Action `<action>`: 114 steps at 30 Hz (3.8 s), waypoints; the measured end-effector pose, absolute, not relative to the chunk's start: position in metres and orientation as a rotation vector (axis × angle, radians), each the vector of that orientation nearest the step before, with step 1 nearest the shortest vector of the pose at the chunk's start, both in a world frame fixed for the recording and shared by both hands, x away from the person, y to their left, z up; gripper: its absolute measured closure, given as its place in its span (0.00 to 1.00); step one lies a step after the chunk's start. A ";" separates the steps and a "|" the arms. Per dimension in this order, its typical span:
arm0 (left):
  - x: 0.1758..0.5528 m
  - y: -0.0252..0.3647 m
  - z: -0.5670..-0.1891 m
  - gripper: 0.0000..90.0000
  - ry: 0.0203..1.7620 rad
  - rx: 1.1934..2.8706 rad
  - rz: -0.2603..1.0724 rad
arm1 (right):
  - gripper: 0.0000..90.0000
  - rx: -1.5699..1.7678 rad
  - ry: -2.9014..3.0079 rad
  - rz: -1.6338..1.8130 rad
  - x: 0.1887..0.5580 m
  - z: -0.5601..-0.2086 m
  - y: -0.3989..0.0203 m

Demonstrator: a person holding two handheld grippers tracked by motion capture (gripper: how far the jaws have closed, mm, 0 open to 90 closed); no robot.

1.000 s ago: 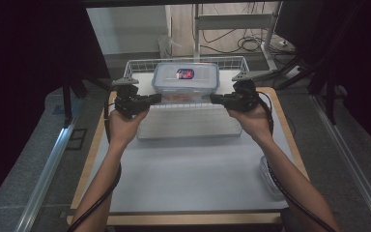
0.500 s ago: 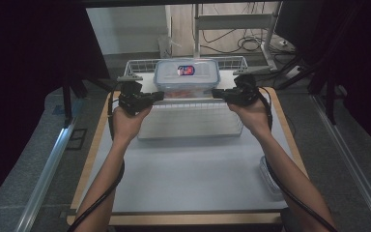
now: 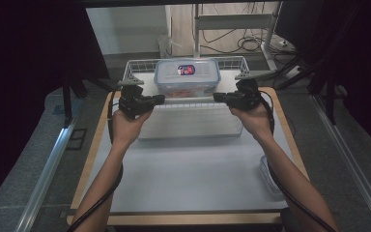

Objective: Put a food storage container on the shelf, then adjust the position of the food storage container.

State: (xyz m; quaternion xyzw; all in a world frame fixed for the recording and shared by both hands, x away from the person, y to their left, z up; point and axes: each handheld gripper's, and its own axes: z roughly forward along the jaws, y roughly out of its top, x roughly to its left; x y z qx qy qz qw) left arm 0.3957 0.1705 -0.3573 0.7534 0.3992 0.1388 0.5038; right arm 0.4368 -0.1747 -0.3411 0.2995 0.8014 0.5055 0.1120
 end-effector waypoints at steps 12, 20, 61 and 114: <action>0.351 0.165 -0.374 0.77 0.905 1.868 0.389 | 0.85 0.802 2.382 1.466 0.406 -0.357 -0.181; 0.324 0.168 -0.399 0.58 0.921 1.842 0.384 | 0.65 0.776 2.391 1.433 0.383 -0.376 -0.189; 0.243 0.159 -0.506 0.01 1.013 2.002 0.573 | 0.07 0.840 2.494 1.135 0.327 -0.488 -0.212; 0.248 0.159 -0.510 0.02 1.043 2.008 0.541 | 1.00 1.411 2.189 0.796 0.310 -0.477 -0.372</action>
